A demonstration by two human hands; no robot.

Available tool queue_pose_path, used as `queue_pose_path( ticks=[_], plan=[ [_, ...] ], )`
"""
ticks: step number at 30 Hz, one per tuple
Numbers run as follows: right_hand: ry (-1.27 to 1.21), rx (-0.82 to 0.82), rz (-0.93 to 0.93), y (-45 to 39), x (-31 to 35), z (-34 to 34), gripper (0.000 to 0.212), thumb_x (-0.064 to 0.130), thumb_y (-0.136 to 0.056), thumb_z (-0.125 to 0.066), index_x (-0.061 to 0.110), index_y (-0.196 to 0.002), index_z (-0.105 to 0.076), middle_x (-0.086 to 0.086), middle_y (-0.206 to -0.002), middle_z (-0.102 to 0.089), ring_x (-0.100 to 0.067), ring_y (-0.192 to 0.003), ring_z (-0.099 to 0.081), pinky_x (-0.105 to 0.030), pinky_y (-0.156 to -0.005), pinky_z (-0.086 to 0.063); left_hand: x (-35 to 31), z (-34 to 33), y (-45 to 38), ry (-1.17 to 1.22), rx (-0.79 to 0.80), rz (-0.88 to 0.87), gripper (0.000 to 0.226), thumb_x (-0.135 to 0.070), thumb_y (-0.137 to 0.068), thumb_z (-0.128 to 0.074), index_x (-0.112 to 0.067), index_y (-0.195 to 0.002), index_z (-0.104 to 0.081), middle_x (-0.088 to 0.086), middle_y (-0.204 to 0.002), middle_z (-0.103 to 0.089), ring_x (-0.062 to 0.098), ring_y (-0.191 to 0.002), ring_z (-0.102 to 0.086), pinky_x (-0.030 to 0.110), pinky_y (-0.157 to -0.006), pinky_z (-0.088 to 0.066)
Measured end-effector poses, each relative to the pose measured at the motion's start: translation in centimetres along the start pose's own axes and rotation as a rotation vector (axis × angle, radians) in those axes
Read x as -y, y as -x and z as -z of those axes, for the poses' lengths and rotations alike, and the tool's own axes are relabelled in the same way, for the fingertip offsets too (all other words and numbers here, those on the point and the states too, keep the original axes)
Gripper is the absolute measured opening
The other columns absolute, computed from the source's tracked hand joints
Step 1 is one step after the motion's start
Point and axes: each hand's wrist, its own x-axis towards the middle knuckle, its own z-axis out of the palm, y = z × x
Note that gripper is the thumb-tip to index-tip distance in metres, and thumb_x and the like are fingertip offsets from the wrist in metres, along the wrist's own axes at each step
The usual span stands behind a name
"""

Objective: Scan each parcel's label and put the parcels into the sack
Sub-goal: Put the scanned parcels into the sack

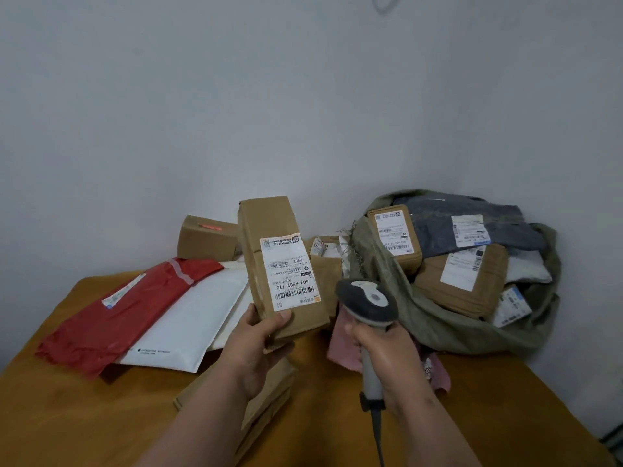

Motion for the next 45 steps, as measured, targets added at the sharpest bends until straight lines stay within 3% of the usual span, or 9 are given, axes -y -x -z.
queue_pose_path(
  ticks=[7, 12, 22, 25, 28, 33, 37, 41, 45],
  plan=[
    [-0.257, -0.080, 0.032, -3.2, -0.1, 3.1, 0.093, 0.057, -0.055, -0.093, 0.027, -0.136, -0.059, 0.000, -0.125, -0.071, -0.025, -0.119, -0.064, -0.053, -0.109, -0.046, 0.6, -7.3, -2.8, -0.108, 0.088, 0.011, 0.097, -0.027, -0.059, -0.087, -0.035, -0.141, -0.035, 0.007, -0.125, -0.065, 0.030, -0.109, -0.066, 0.045, -0.085, -0.058],
    [-0.532, -0.033, 0.019, -8.1, 0.5, 8.3, 0.054, 0.040, -0.060, -0.085, 0.028, -0.112, -0.076, -0.006, -0.112, -0.077, -0.024, -0.102, -0.074, -0.041, -0.074, -0.063, 2.0, -15.0, -6.9, -0.189, 0.157, -0.024, 0.069, -0.032, -0.070, -0.084, -0.028, -0.129, -0.048, 0.006, -0.119, -0.070, 0.028, -0.105, -0.069, 0.046, -0.086, -0.059],
    [-0.544, -0.306, 0.038, -20.5, 3.3, 21.1, 0.062, 0.030, -0.072, -0.086, 0.023, -0.130, -0.064, -0.004, -0.117, -0.074, -0.024, -0.108, -0.071, -0.046, -0.086, -0.059, 6.4, -31.2, -16.1, -0.317, 0.263, -0.024, 0.045, -0.042, -0.092, -0.067, -0.032, -0.135, -0.056, -0.006, -0.120, -0.071, 0.011, -0.103, -0.070, 0.030, -0.085, -0.057],
    [-0.462, -0.270, -0.036, -24.4, 2.7, 22.5, 0.049, 0.026, -0.082, -0.080, 0.021, -0.128, -0.064, -0.006, -0.112, -0.075, -0.025, -0.102, -0.072, -0.044, -0.084, -0.060, 7.2, -31.7, -18.6, -0.563, 0.086, -0.160, 0.046, -0.047, -0.095, -0.061, -0.034, -0.139, -0.054, -0.015, -0.125, -0.064, 0.002, -0.110, -0.061, 0.027, -0.093, -0.052],
    [-0.437, -0.256, -0.136, -27.1, 1.3, 22.4, 0.050, 0.020, -0.082, -0.080, 0.021, -0.128, -0.060, -0.006, -0.110, -0.074, -0.028, -0.100, -0.071, -0.046, -0.087, -0.060, 7.5, -30.0, -20.5, -0.838, -0.305, -0.271, 0.046, -0.043, -0.096, -0.059, -0.033, -0.141, -0.053, 0.003, -0.146, -0.046, 0.022, -0.134, -0.044, 0.047, -0.111, -0.041],
    [-0.354, -0.248, -0.142, -29.5, 0.2, 20.9, 0.062, 0.021, -0.081, -0.081, 0.023, -0.138, -0.056, 0.000, -0.123, -0.070, -0.024, -0.112, -0.065, -0.051, -0.102, -0.052, 6.5, -27.6, -22.0, -1.054, -0.586, -0.119, 0.052, -0.048, -0.096, -0.057, -0.044, -0.145, -0.044, 0.009, -0.164, -0.013, 0.031, -0.150, -0.013, 0.049, -0.119, -0.018],
    [-0.287, -0.230, -0.143, -31.4, 0.6, 20.0, 0.057, 0.026, -0.081, -0.081, 0.029, -0.128, -0.050, -0.001, -0.123, -0.066, -0.028, -0.111, -0.064, -0.055, -0.096, -0.055, 6.2, -28.1, -22.4, -0.593, -0.418, -0.075, 0.038, -0.024, -0.104, -0.049, -0.034, -0.141, -0.053, -0.002, -0.138, -0.053, 0.013, -0.114, -0.055, 0.039, -0.102, -0.048],
    [-0.193, -0.231, -0.138, -32.1, 0.9, 19.0, 0.052, 0.023, -0.083, -0.081, 0.029, -0.125, -0.052, -0.005, -0.117, -0.067, -0.029, -0.103, -0.067, -0.048, -0.079, -0.061, 5.1, -29.3, -22.8, -0.536, -0.377, -0.139, 0.035, -0.020, -0.103, -0.051, -0.025, -0.136, -0.060, -0.012, -0.122, -0.056, 0.008, -0.109, -0.057, 0.031, -0.100, -0.049],
    [-0.111, -0.354, -0.055, -30.6, 1.1, 18.9, 0.060, 0.028, -0.079, -0.082, 0.028, -0.130, -0.049, -0.003, -0.124, -0.066, -0.027, -0.111, -0.063, -0.051, -0.096, -0.053, 4.4, -27.8, -21.9, -0.472, -0.461, -0.233, 0.032, -0.026, -0.100, -0.057, -0.030, -0.131, -0.062, -0.020, -0.102, -0.063, 0.001, -0.090, -0.064, 0.020, -0.069, -0.055]
  ],
)
